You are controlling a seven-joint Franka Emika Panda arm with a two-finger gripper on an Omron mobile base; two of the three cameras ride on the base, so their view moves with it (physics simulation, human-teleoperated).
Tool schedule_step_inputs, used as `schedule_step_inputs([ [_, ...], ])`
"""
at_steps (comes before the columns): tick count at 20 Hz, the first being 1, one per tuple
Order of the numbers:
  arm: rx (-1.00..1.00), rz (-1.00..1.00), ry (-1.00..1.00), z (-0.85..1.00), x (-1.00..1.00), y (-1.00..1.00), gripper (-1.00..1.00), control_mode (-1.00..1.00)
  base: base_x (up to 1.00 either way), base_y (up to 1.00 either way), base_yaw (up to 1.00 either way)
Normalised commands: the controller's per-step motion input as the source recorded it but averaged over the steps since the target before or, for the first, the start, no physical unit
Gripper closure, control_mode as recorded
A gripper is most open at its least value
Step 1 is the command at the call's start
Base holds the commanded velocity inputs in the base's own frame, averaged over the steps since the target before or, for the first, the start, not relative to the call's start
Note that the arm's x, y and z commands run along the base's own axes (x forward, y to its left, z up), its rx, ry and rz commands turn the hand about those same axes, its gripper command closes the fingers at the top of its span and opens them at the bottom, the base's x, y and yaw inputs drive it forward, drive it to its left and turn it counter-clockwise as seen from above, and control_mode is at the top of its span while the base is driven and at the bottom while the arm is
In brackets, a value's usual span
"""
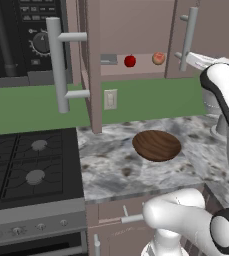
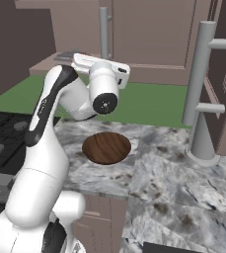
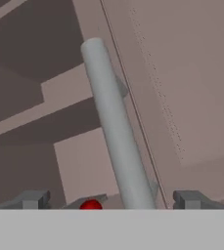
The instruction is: Open the cabinet. Pick the peach and apple from the cabinet and place them into the bowl. Then close the cabinet.
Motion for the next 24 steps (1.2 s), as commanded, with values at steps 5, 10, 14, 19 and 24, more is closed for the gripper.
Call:
schedule_step_inputs([
  [5, 0.01, 0.0, 0.03, 0.0, 0.45, -0.04, -1.0, -1.0, 0.0, 0.0, 0.0],
  [10, 0.0, 0.0, 0.04, 0.0, 0.56, 0.0, -1.0, -1.0, 0.0, 0.0, 0.0],
  [14, 0.0, 0.0, 0.04, 0.0, 0.59, 0.0, -1.0, -1.0, 0.0, 0.0, 0.0],
  [19, 0.0, 0.0, 0.01, -0.02, 0.63, 0.0, -1.0, -1.0, 0.0, 0.0, 0.0],
  [24, 0.0, 0.0, 0.0, -0.05, 0.6, -0.04, -1.0, -1.0, 0.0, 0.0, 0.0],
])
